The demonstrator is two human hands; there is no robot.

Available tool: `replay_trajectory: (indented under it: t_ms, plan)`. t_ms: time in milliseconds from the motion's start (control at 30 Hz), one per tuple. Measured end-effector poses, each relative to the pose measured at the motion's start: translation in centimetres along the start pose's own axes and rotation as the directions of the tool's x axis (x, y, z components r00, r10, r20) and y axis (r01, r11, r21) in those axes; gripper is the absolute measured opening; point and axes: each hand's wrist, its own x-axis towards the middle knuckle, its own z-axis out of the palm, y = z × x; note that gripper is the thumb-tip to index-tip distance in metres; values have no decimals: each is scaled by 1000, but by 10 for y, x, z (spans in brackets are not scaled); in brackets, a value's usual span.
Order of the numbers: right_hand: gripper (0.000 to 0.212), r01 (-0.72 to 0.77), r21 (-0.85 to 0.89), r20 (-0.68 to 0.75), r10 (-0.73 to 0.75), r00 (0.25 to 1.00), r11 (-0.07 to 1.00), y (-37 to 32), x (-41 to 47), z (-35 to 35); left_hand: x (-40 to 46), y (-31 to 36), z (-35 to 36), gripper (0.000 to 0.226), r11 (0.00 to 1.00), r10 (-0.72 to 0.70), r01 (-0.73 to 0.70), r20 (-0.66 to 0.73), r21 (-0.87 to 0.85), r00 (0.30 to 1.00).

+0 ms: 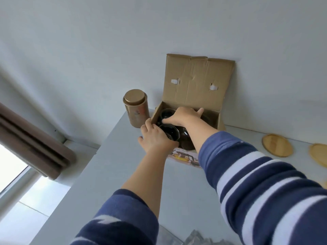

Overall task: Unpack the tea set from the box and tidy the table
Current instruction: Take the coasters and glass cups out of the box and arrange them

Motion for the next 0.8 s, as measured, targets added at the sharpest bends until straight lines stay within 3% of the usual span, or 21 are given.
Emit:
replay_trajectory:
  t_ms: [100, 233, 367, 433, 567, 700, 800]
  plan:
    - [62, -8, 15, -31, 9, 999, 1000, -1, 2, 2, 1, -2, 2, 98, 999, 16, -17, -17, -38, 1000]
    - [62, 23, 88, -190, -6, 982, 996, 2, -5, 3, -7, -7, 2, 86, 990, 60, -65, -45, -128, 997]
    - [70, 115, 314, -303, -15, 953, 943, 14, -17, -16, -9, -14, -8, 85, 965, 89, -107, -85, -239, 992]
    - [74, 162, 503, -311, 2, 950, 849, 23, -24, -30, -7, -13, -19, 84, 952, 109, -143, -137, -270, 985]
    - [66, 250, 719, -418, 116, 901, 648, 71, -47, -59, -12, 17, -42, 80, 890, 233, -308, -245, -336, 941]
    - [66, 197, 750, -477, 312, 821, 631, 145, -72, -70, -26, 74, -45, 84, 764, 356, -434, -248, -478, 901]
    - [68, 112, 775, -485, 471, 736, 622, 213, -91, -67, -41, 125, -30, 74, 676, 423, -492, -257, -548, 869]
